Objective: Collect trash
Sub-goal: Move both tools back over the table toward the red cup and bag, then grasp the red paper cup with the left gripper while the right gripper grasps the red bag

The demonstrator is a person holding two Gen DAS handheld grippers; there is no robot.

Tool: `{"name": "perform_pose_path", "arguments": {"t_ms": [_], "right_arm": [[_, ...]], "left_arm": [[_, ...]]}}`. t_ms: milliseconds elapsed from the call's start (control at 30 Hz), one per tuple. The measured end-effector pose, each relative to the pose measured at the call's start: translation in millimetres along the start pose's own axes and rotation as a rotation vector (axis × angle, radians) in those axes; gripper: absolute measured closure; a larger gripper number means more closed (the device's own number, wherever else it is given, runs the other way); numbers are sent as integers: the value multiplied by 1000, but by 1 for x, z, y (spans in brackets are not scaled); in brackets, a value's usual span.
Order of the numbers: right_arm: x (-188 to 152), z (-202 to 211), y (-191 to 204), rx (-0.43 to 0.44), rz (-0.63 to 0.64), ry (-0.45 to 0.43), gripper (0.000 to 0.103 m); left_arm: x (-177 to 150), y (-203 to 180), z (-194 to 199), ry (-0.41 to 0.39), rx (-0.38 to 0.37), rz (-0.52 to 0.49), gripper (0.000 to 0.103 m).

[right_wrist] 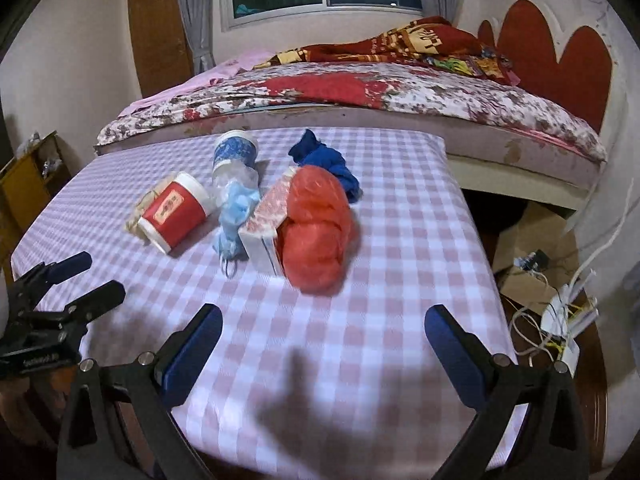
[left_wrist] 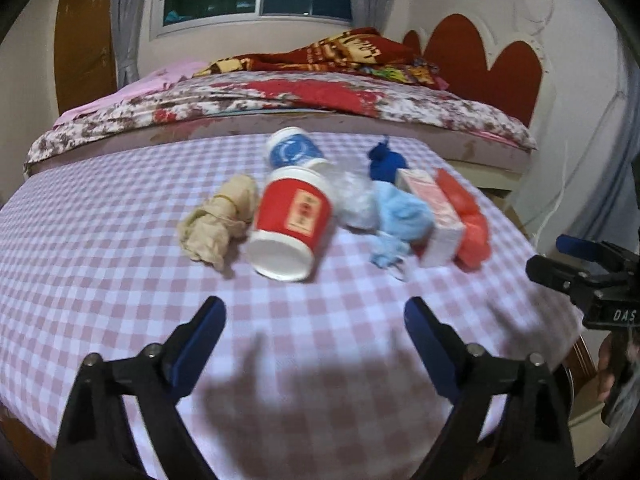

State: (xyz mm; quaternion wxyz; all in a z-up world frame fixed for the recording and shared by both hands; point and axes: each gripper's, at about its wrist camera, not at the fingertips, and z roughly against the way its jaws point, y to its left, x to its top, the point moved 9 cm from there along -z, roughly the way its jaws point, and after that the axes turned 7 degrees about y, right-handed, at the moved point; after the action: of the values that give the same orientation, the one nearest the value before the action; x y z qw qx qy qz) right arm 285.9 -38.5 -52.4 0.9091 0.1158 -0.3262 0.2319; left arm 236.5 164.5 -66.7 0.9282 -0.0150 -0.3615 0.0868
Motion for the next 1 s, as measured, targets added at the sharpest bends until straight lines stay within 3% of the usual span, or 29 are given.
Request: {"name": "perform_pose_path", "arguments": {"t_ms": [33,100,233,300,667,800,900,1000], "right_arm": [[6,-4,1,-2,3,-7,6],[14,-10,0,6,-1,-10,22],[23,-34,-3,22,-19,18,30],[26,-46,-5,35,-30,37,39],[39,-80,-14,82,-85,50,42],[41,-87,-8,107,-78,47,44],[41,-90,-4,118,-70,48,60],[43,-86,-3,138,-73,37,69]], "left_arm": [[5,5,-6,3,-1,9,18],[10,10,-13,3,0,18,19],[19,18,-26,4,10,22,20],[23,20,-32,4,11,21,23],[38,22,-64,51,13,4,30],[38,22,-69,75,4,1,39],[39,20,-66,60,2,-3,41],[40,17,-60,43,-4,-5,42]]}}
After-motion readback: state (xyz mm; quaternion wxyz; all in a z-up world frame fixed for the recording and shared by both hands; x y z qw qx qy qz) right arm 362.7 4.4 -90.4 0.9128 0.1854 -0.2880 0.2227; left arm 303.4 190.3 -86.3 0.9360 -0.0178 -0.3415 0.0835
